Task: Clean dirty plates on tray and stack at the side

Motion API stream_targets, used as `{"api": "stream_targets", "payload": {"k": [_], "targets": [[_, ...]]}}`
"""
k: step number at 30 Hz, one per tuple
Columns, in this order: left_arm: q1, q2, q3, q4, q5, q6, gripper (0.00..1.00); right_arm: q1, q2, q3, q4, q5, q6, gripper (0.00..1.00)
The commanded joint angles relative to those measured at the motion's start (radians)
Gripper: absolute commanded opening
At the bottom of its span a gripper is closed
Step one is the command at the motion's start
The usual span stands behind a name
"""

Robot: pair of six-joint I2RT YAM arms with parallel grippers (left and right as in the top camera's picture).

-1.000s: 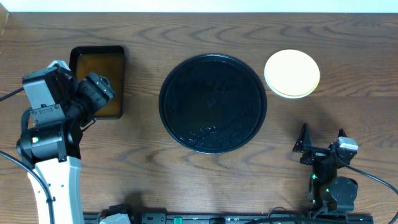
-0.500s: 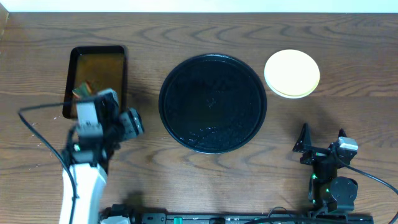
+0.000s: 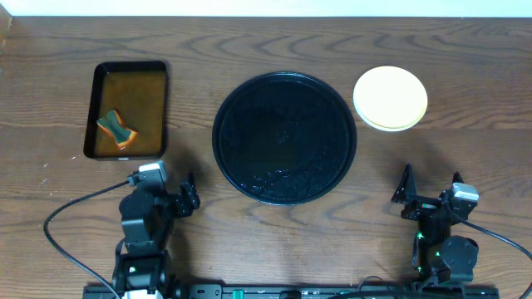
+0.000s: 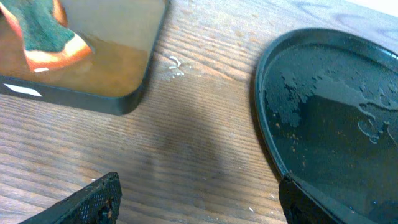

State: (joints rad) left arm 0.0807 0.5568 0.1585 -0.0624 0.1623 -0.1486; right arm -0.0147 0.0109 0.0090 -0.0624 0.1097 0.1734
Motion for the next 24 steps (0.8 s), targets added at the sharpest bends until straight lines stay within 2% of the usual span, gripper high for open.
{"api": "stream_targets", "payload": {"k": [1, 5, 10, 19, 24], "targets": [[-0.023, -0.079, -0.056, 0.014, -0.066, 0.021, 0.82, -0.004, -0.005, -0.003, -0.001, 0.010, -0.014, 0.99], [-0.050, -0.185, -0.143, 0.086, -0.070, 0.021, 0.82, -0.004, -0.005, -0.003, -0.001, 0.010, -0.014, 0.99], [-0.052, -0.373, -0.154, -0.003, -0.081, 0.022, 0.82, -0.004, -0.005, -0.003, -0.001, 0.010, -0.014, 0.99], [-0.097, -0.554, -0.154, -0.004, -0.081, 0.023, 0.82, -0.004, -0.005, -0.003, -0.001, 0.010, -0.014, 0.99], [-0.106, -0.555, -0.154, -0.007, -0.081, 0.118, 0.82, -0.004, -0.005, -0.003, -0.001, 0.010, -0.014, 0.99]]}}
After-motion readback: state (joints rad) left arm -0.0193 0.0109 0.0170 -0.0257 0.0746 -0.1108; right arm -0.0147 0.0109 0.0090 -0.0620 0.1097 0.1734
